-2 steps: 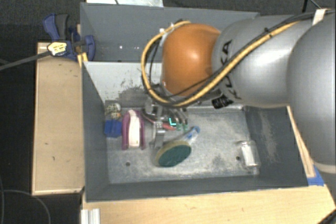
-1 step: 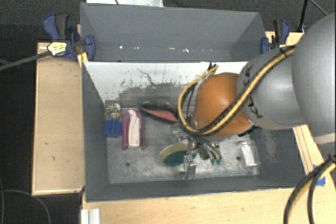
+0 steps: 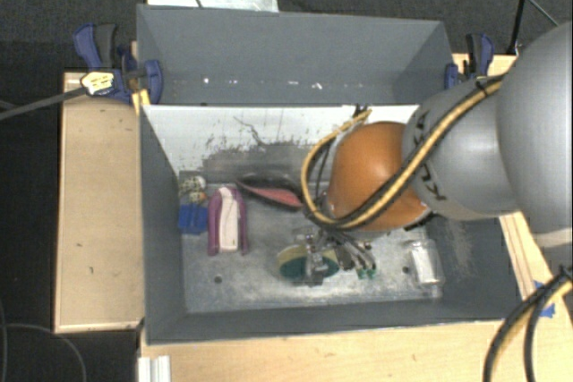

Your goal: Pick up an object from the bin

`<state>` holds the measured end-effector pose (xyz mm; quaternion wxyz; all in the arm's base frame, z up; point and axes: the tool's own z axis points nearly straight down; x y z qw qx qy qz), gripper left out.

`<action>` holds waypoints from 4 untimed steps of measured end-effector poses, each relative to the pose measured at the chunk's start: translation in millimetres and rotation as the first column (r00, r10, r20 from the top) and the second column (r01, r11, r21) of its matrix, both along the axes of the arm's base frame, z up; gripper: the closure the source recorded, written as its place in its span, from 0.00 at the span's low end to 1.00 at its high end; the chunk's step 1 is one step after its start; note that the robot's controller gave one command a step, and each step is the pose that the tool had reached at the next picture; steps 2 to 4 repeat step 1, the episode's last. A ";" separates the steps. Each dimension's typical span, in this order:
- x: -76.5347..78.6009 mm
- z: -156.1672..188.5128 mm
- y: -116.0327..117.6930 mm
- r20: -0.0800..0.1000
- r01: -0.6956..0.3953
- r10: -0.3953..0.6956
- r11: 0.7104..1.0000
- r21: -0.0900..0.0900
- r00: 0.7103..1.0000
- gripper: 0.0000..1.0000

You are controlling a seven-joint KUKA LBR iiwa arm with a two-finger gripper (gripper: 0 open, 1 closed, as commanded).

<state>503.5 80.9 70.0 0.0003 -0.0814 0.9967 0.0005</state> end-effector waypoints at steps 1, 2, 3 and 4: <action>51.3 170.8 -12.2 0.012 -0.095 0.095 0.995 -0.001 0.995 1.00; 51.3 170.8 -12.2 0.012 -0.095 0.095 0.995 -0.001 0.995 1.00; 51.3 170.8 -12.2 0.012 -0.095 0.095 0.995 -0.001 0.995 1.00; 51.3 170.8 -12.2 0.012 -0.095 0.095 0.995 -0.001 0.995 1.00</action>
Offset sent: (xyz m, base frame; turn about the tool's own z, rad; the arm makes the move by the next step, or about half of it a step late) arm 0.0483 -0.0120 0.1655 -0.0971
